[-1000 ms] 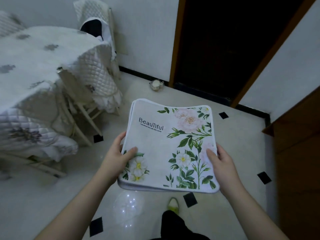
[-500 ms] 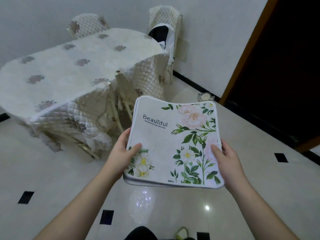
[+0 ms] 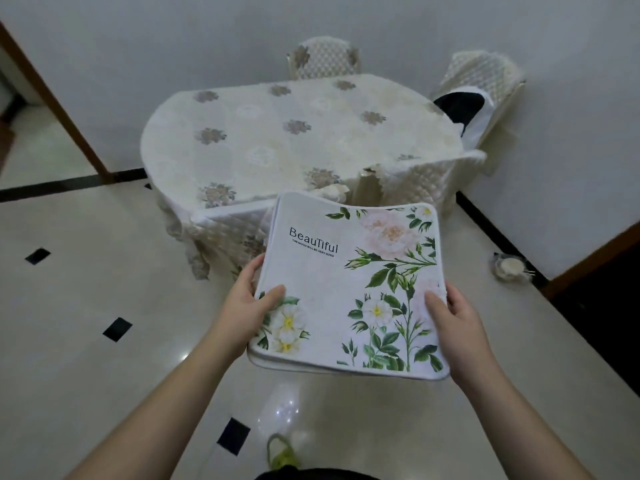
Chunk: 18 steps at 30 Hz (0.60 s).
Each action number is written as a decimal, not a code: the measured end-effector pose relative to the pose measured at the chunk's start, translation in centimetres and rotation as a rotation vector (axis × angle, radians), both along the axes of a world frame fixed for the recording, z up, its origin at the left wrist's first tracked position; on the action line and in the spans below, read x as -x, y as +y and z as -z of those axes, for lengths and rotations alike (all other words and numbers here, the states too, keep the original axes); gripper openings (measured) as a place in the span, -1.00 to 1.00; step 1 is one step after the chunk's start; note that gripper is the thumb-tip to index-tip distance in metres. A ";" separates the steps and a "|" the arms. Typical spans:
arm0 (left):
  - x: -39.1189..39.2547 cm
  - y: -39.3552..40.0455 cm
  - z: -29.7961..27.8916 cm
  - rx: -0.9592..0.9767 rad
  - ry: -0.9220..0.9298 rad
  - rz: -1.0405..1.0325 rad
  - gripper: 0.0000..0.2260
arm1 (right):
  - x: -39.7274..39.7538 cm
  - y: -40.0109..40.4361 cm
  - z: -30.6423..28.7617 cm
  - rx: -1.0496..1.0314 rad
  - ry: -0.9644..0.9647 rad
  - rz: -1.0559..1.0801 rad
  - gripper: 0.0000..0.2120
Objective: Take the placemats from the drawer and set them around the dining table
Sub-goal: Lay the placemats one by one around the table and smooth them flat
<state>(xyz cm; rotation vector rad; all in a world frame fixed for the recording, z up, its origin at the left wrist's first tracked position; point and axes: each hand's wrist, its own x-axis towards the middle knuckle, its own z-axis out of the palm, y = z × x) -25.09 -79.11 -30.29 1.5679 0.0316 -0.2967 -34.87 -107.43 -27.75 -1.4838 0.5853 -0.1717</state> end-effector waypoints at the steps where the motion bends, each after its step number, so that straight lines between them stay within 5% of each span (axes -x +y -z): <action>1: -1.1 1.6 0.0 0.005 -0.002 -0.027 -0.31 | -1.7 1.4 0.0 0.000 -0.009 -0.022 -0.79; 18: -11.7 21.0 -0.2 -0.011 0.031 -0.460 -0.42 | -23.9 18.9 -0.6 0.047 -0.060 -0.463 -0.77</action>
